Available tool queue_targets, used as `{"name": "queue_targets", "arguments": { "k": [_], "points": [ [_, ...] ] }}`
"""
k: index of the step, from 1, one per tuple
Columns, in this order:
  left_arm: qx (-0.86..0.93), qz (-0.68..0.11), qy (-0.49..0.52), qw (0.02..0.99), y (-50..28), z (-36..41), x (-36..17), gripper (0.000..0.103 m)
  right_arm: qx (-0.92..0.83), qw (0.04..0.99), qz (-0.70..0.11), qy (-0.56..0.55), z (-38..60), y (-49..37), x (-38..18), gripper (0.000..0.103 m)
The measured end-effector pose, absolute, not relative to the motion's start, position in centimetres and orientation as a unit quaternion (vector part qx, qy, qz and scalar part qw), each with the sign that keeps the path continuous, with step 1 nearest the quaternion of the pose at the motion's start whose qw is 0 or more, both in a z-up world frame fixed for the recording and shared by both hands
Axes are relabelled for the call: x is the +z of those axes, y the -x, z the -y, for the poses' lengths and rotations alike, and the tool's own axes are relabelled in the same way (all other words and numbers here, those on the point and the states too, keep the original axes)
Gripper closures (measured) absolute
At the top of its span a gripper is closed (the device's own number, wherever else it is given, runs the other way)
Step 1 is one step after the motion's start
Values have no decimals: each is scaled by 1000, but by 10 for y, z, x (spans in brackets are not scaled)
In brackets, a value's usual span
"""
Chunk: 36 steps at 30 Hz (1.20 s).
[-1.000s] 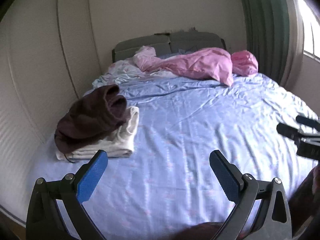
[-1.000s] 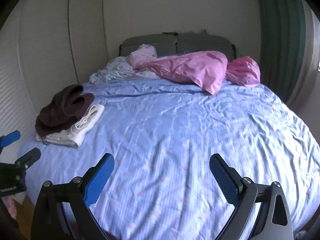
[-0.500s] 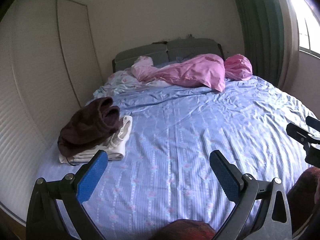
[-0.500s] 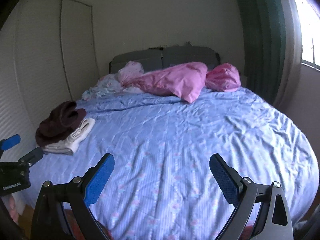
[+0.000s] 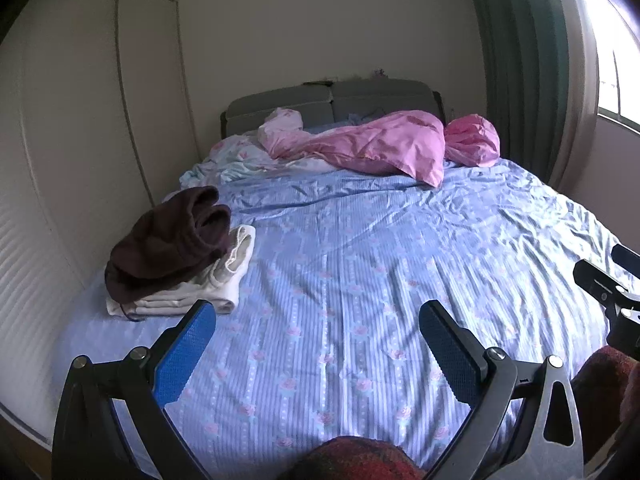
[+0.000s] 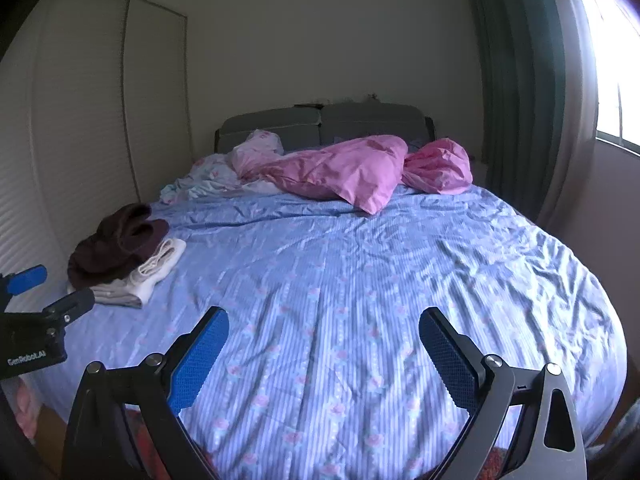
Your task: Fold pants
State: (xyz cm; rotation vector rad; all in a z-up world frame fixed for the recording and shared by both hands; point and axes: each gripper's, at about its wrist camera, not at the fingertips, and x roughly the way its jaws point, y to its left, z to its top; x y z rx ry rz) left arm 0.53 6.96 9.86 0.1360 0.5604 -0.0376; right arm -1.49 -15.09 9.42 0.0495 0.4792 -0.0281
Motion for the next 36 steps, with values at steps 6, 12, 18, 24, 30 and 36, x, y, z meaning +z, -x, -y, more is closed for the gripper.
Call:
{"name": "queue_targets", "arguments": {
  "k": [6,12,18,24,30,36],
  "points": [
    [5,-256,-95,962,-1,-63,98,0,-16,970,-241,-26,151,14,92,6],
    [-2,-256,-102,961,2,-59,98,0,-14,970,-243,-27,152,13,92,6],
    [-11,-261,-96,960,2,-58,97,0,-15,970,-243,-28,151,13,92,6],
    [-17,-263,-96,960,3,-56,96,0,-13,969,-245,-30,151,12,89,6],
    [-17,-263,-96,960,3,-56,96,0,-13,969,-247,-30,150,12,88,6],
    [-15,-266,-93,959,1,-59,94,0,-13,968,-248,-29,148,13,86,6]
  ]
}}
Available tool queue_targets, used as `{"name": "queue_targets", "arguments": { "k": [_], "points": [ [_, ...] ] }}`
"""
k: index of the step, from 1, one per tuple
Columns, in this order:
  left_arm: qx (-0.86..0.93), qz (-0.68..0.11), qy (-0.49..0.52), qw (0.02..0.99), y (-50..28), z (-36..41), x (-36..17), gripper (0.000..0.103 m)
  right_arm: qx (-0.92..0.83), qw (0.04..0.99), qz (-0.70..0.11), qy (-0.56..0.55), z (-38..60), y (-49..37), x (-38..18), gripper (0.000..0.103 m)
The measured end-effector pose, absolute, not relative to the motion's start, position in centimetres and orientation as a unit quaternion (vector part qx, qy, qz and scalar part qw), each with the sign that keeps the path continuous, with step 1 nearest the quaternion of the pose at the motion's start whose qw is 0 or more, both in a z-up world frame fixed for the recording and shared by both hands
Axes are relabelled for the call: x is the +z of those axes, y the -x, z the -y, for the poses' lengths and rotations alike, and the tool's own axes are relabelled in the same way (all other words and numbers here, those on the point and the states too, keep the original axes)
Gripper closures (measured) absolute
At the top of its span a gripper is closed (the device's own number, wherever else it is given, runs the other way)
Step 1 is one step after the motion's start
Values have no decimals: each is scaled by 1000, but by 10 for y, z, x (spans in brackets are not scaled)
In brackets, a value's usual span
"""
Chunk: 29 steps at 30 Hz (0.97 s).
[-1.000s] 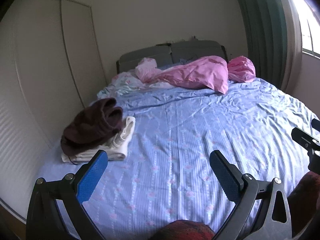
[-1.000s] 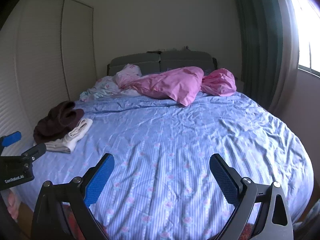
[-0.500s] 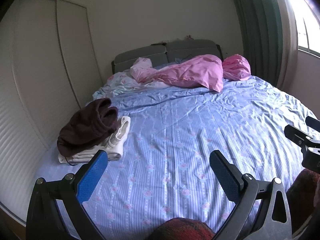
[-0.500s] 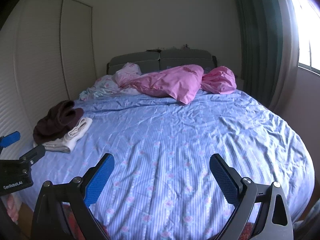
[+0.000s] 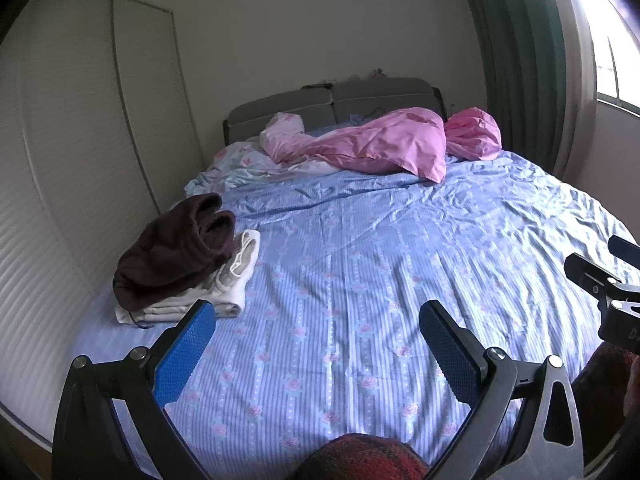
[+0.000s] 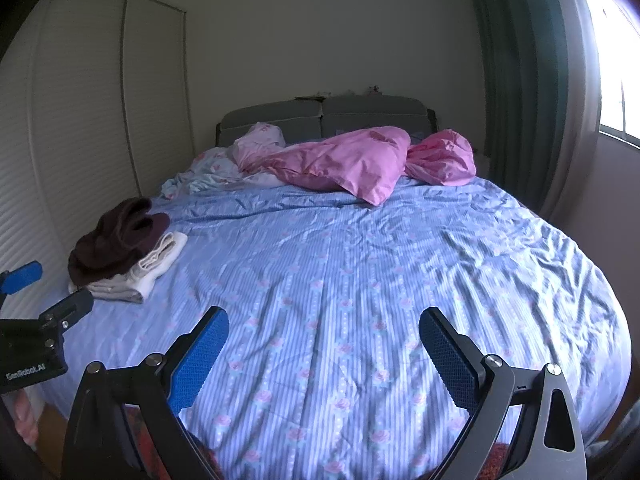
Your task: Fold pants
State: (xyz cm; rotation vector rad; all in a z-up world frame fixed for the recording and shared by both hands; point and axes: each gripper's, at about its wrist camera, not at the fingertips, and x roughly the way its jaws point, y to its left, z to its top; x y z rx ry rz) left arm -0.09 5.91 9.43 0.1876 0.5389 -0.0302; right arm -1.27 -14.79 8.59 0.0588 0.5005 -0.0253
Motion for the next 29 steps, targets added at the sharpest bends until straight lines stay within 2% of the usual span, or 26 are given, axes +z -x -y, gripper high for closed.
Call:
{"name": "queue_targets", "arguments": {
  "k": [29],
  "points": [
    [-20,-274,-92,957,3,-56,91,0,-12,967,-253,-30,146,13,82,6]
  ]
}}
